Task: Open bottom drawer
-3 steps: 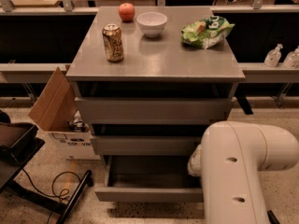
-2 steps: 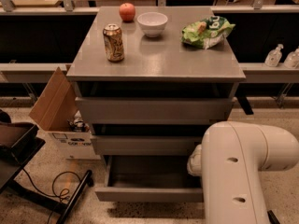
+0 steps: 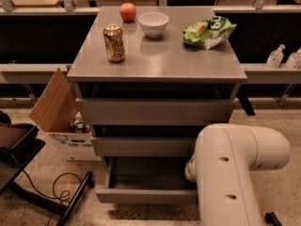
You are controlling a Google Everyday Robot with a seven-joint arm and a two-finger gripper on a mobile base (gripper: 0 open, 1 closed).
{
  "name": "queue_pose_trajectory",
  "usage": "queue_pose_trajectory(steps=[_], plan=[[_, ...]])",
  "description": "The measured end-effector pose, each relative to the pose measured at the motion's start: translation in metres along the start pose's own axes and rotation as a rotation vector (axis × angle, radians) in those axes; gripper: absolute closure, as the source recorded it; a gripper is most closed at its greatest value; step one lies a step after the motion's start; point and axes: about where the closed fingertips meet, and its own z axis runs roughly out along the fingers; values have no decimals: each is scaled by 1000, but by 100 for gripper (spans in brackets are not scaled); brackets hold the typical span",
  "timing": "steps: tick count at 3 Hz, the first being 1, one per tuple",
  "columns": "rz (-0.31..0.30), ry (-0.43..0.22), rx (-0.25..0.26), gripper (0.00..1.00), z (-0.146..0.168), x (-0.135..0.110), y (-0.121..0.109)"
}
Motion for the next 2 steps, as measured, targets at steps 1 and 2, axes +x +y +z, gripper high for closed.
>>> queue_pose_trajectory(steps=[1, 2], plan=[[15, -27, -62, 100, 34, -10, 33], [25, -33, -102, 100, 47, -9, 56]])
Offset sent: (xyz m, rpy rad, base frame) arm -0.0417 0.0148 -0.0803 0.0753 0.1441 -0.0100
